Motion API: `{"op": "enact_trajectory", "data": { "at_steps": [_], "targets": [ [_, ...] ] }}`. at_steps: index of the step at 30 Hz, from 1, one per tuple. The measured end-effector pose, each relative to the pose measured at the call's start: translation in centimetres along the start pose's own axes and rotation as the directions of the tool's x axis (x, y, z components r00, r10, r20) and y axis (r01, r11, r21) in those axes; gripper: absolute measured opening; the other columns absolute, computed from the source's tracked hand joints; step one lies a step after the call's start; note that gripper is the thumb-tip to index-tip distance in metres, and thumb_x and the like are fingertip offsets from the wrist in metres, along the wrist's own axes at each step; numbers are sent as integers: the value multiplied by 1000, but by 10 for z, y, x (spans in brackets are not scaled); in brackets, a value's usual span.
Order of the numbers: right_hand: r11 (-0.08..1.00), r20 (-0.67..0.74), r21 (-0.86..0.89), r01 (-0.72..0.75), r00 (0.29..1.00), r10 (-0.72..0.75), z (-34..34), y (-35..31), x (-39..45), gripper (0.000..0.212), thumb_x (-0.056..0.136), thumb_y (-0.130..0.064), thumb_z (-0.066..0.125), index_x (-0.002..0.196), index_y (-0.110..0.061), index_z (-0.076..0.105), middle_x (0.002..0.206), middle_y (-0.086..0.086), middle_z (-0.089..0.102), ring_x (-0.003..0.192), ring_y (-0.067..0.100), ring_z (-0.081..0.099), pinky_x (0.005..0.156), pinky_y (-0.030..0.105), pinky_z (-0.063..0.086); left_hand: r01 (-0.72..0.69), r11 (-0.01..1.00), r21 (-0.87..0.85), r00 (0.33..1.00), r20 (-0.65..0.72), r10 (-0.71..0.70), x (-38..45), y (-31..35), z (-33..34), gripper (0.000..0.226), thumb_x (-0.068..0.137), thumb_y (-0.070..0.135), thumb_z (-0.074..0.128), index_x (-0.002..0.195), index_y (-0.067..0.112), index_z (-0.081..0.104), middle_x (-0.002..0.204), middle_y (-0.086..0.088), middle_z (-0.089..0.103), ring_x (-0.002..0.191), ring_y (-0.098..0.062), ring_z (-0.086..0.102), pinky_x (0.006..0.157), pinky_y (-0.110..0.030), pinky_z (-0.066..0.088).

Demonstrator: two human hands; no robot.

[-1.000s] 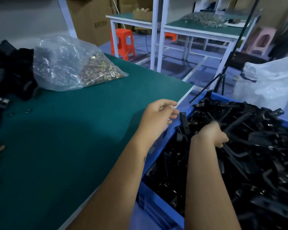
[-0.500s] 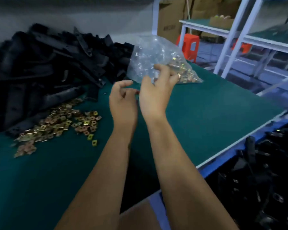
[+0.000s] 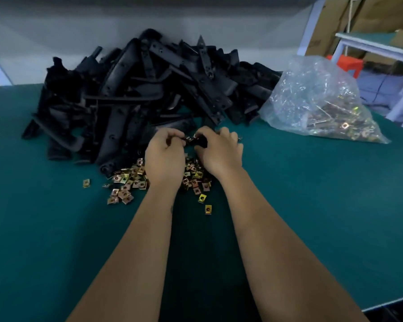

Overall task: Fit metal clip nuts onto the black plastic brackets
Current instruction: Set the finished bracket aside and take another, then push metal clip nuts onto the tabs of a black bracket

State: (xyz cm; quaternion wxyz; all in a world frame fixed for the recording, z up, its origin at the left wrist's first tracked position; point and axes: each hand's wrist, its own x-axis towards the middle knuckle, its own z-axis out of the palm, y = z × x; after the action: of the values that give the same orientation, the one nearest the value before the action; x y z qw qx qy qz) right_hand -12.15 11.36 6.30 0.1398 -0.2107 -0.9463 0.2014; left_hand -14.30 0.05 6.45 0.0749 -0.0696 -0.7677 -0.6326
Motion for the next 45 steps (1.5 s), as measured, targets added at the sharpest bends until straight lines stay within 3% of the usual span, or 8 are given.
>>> {"op": "enact_trajectory", "data": {
  "at_steps": [7,15,22,26,30,39,43,45],
  "targets": [
    [808,-327,588,-41,901,284,-9,6,-8,14,98,-11,44,94,-24,44,76,-6,54,64,14,52,54,35,41,29,999,-14,999,20,-29,4,1,4,31,96,10,46,80,31,62,78,12,66,47,5,50,43,-13,38],
    [51,-78,997,60,793,604,-22,8,-8,21,97,2,42,103,-15,53,82,4,63,55,10,58,49,19,45,77,967,-244,997,20,-74,4,3,-5,33,94,2,45,81,24,66,71,11,64,56,3,54,55,-16,46],
    [-161,39,987,22,929,368,-26,1,-13,21,100,2,43,101,-9,61,67,5,72,56,13,60,53,21,46,165,880,-445,986,106,-131,0,12,-6,21,100,6,49,103,12,68,94,-5,72,86,-14,68,71,-23,56],
    [86,20,996,-32,990,142,-21,-7,-16,18,96,0,55,97,-15,64,92,5,71,74,12,64,67,24,51,229,781,-581,968,221,-119,-1,17,-10,21,101,15,54,119,20,62,118,-10,70,107,-18,69,83,-36,60],
    [434,-55,900,46,998,10,-18,-8,-19,25,90,-2,66,102,-23,65,82,-8,73,82,3,67,75,17,51,201,800,-565,976,187,-113,0,17,-16,26,101,13,54,123,22,64,112,-7,71,99,-16,68,80,-31,58],
    [825,-281,530,196,958,-47,-11,-9,-21,20,86,-13,65,97,-29,71,93,-15,67,93,8,59,75,20,46,108,853,-511,960,276,44,-2,14,-17,25,97,-2,54,109,15,68,98,2,72,96,-11,67,92,-34,54],
    [801,-511,517,303,860,5,-14,-3,-19,25,79,5,61,88,-17,67,87,-12,60,83,-4,58,70,13,43,243,820,-519,905,425,1,-4,19,-17,41,95,-3,54,73,22,79,92,6,73,86,-8,69,89,-42,56],
    [682,-536,645,346,840,80,-17,-2,-22,22,80,10,59,89,-9,66,85,-13,58,79,-10,59,72,9,46,328,811,-485,856,515,-38,-5,21,-17,30,100,5,51,91,18,76,97,1,72,84,-14,70,81,-41,59]
  ]
}}
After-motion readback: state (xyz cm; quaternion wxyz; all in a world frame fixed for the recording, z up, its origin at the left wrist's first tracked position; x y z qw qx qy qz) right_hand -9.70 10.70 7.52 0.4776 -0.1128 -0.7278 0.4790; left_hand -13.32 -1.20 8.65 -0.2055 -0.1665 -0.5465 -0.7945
